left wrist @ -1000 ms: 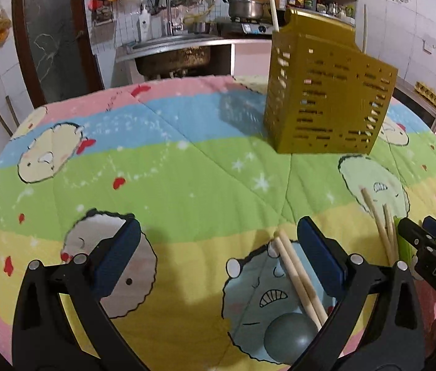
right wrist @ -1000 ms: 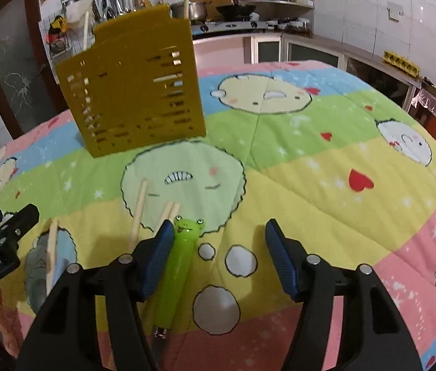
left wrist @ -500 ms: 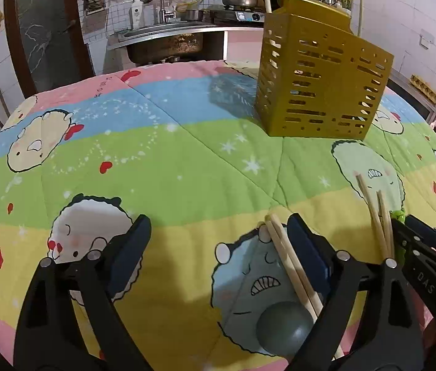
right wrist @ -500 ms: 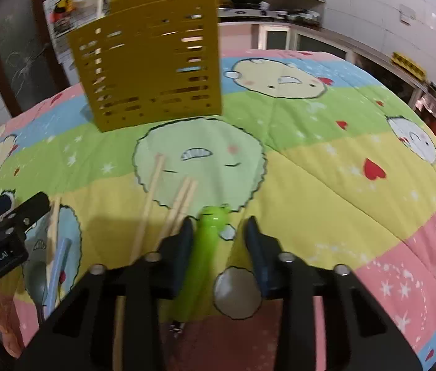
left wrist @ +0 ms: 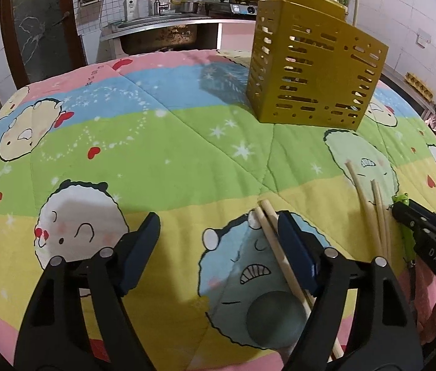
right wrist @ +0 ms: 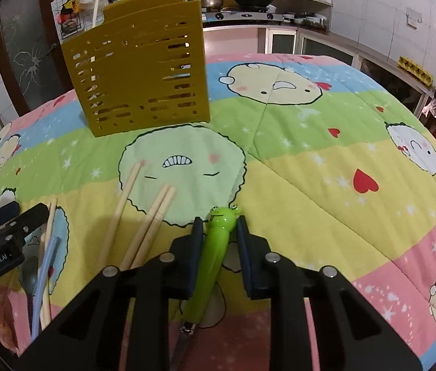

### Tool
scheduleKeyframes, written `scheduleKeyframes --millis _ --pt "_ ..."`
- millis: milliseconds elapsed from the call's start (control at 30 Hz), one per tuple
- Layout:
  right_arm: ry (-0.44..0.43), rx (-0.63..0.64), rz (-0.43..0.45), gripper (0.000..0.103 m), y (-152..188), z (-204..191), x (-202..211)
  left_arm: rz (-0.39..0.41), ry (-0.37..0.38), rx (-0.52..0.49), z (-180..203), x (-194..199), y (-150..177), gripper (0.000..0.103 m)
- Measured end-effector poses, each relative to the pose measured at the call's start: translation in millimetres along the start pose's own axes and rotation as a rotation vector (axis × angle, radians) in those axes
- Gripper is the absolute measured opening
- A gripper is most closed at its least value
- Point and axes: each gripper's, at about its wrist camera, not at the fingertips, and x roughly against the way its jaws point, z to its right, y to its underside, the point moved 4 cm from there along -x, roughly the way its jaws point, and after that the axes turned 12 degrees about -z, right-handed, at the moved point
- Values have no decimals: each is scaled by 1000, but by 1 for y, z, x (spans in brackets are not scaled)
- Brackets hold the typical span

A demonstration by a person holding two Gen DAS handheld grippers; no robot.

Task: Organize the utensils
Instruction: 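Grasp the wooden chopstick beside the grey spoon with the left tool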

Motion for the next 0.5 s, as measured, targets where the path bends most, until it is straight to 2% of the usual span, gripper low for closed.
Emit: scheduleKeyframes --millis 500 --pt "-77 -43 10 23 2 13 -1 -10 -33 20 2 2 7 76"
